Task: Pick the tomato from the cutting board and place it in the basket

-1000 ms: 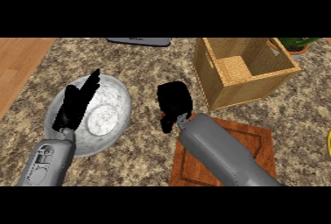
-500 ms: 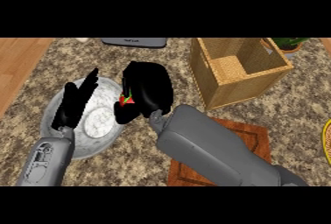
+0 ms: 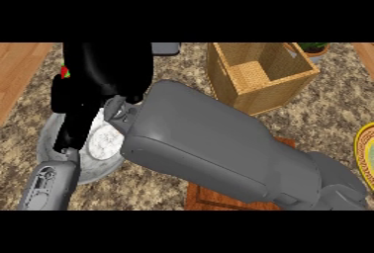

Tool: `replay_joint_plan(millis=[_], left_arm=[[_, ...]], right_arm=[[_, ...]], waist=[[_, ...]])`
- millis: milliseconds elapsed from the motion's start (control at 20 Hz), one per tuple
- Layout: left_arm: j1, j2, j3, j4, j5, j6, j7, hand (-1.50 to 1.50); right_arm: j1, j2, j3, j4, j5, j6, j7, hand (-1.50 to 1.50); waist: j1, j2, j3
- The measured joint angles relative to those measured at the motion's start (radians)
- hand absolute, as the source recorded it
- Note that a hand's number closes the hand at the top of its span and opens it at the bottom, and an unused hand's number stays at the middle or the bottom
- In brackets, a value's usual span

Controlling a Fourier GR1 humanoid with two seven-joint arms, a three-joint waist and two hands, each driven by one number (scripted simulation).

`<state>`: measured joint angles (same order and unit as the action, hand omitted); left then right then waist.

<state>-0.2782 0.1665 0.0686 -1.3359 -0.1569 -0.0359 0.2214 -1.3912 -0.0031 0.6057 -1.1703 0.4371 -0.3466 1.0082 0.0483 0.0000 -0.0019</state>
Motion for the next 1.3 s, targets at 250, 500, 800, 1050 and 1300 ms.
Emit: replay_joint_plan(millis=[250,500,800,1050,1300], left_arm=[[0.005,0.021,0.021,0.002,0.011,-0.011,-0.008,0.00],[0.020,0.015,0.019,-0.015,0.008,-0.004,-0.001,0.00],[0.037,0.017,0.016,-0.043,0.008,-0.006,0.011,0.00],[0.041,0.013,0.020,-0.054,0.006,0.004,0.021,0.00],[0.065,0.017,0.020,-0.085,0.012,-0.005,0.029,0.00]], right_arm=[[-0.147,0.001,-0.126,0.105,-0.010,0.022,0.005,1.50],[-0.245,-0.031,-0.176,0.253,0.016,0.080,-0.002,1.50],[-0.287,-0.108,-0.136,0.402,0.066,0.238,-0.007,1.50],[-0.271,-0.173,-0.141,0.478,0.087,0.326,-0.041,1.50],[-0.176,-0.254,-0.147,0.490,0.117,0.351,-0.131,1.50]], waist=[[-0.019,0.000,0.000],[-0.026,0.001,0.000],[-0.031,0.000,0.000],[-0.036,0.001,0.001],[-0.040,0.000,0.002]])
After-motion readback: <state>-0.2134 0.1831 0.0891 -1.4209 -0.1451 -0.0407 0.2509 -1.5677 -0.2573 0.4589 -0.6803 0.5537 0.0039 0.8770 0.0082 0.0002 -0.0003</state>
